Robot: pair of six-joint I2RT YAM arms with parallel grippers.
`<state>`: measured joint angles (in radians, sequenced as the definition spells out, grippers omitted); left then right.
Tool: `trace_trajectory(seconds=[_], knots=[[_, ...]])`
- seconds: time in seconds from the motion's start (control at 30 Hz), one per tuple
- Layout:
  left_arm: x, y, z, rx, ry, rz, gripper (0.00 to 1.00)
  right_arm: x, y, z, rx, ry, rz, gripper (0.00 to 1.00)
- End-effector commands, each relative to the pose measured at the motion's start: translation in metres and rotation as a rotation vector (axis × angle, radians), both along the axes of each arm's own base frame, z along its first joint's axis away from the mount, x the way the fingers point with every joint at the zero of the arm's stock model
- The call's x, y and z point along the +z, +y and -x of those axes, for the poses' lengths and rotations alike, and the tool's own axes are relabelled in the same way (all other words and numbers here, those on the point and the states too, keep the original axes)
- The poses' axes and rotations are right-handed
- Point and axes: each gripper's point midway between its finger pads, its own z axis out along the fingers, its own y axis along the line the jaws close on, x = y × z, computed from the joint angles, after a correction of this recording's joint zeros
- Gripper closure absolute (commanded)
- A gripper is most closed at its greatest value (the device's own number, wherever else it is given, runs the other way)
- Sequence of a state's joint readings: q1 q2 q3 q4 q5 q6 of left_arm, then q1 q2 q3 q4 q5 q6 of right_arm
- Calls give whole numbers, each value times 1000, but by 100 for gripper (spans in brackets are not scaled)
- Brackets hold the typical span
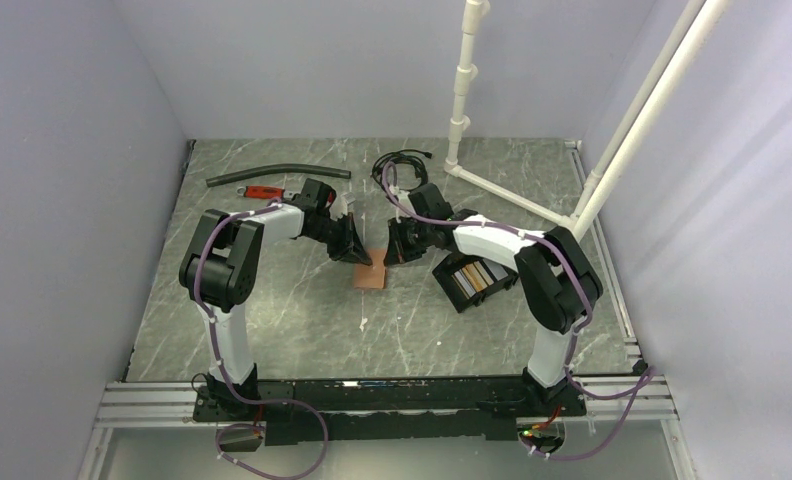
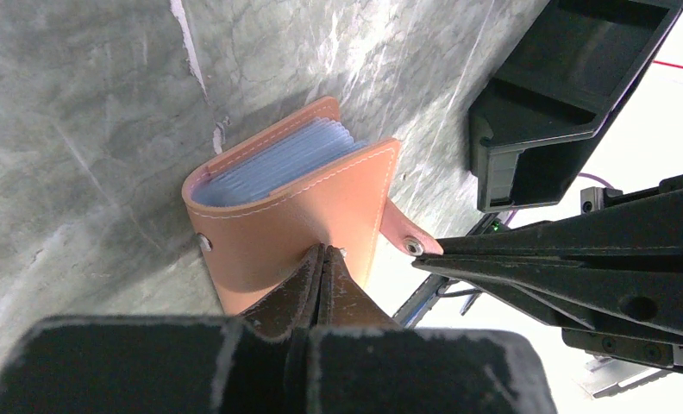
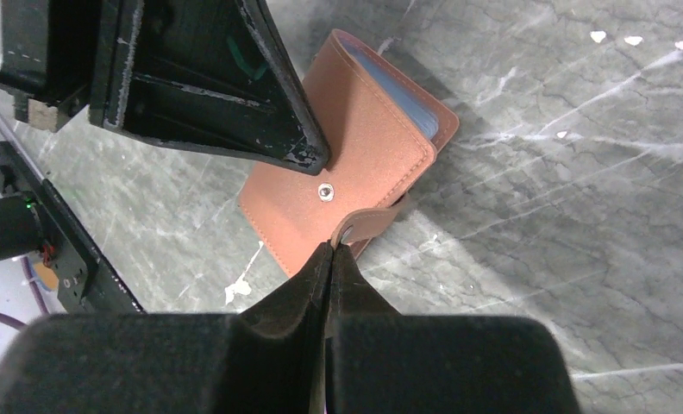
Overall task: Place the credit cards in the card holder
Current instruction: Close the card holder at the center of the board.
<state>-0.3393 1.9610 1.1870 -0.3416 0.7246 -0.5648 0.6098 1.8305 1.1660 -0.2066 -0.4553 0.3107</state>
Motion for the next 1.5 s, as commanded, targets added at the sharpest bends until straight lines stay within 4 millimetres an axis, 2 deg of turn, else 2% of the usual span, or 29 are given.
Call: trace_trajectory(seconds=[0.0, 0.7, 1.17, 1.47], knots=[[-38, 16, 13, 1, 45, -153, 100, 31, 17, -5, 84, -84, -119, 100], [-41, 13, 17, -4, 59, -152, 100, 14, 40, 1, 202, -5, -206, 100], [-41, 13, 18, -7, 60, -153, 100, 4, 42, 3, 273, 32, -195, 100], [-41, 12, 18, -11, 62, -156, 100, -10, 40, 7, 319, 77, -157, 100]])
